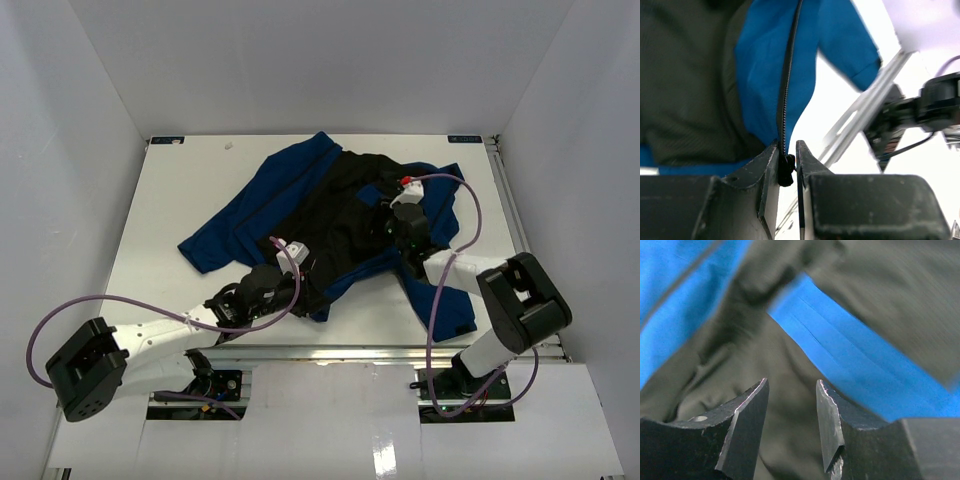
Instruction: Zip up the jacket
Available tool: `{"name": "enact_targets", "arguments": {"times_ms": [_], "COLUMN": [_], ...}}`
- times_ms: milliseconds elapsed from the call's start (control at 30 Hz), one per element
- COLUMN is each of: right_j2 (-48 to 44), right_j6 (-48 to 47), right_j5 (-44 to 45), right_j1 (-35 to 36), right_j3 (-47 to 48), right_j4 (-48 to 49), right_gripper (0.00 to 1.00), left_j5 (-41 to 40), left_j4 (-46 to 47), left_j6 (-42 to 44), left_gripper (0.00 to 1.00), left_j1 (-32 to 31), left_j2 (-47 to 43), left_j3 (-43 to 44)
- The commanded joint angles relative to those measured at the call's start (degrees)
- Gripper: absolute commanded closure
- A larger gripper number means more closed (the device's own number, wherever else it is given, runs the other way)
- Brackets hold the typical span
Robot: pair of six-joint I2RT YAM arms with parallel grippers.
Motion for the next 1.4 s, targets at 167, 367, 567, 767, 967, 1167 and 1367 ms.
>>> {"name": "enact_targets", "arguments": {"times_ms": [167, 367, 567, 767, 967, 1167, 1367], "right_j2": [13.1, 0.1, -16.2, -23.6, -24.1, -25.3, -26.9], "right_j6": [-10.4, -5.4, 4.6, 7.3, 6.8, 5.9, 4.2], "right_j5": [-15.0, -10.3, -5.9, -6.0, -5.9, -5.8, -6.5], "right_j1": [1.0, 2.1, 4.1, 5.1, 5.2, 5.2, 5.4], "right_j3": [17.5, 13.6, -3.9, -16.7, -19.4, -20.2, -20.1], "right_j4": [-0.5, -12.6, -15.4, -11.0, -10.4, -10.0, -10.5], "right_gripper": [0.51, 0.46, 0.45, 0.48, 0.53, 0.55, 0.54], "left_j5": [-2.7, 1.5, 1.4, 0.7, -2.2, -4.0, 6.2], "left_j4": [12.2, 18.0, 15.2, 5.5, -7.5, -15.8, -21.6], "left_j6": [-3.2, -3.5, -4.2, -2.6, 1.2, 4.3, 14.0], "left_gripper": [1.00, 0.97, 0.71, 0.44, 0.35, 0.32, 0.35], "left_j1": [1.1, 1.1, 1.1, 1.1, 1.1, 1.1, 0.5], "left_j2": [9.7, 12.2, 12.6, 10.2, 6.4, 3.8, 12.7], "left_j3": [-6.2, -7.8, -6.6, -1.5, 6.0, 13.3, 25.2]}}
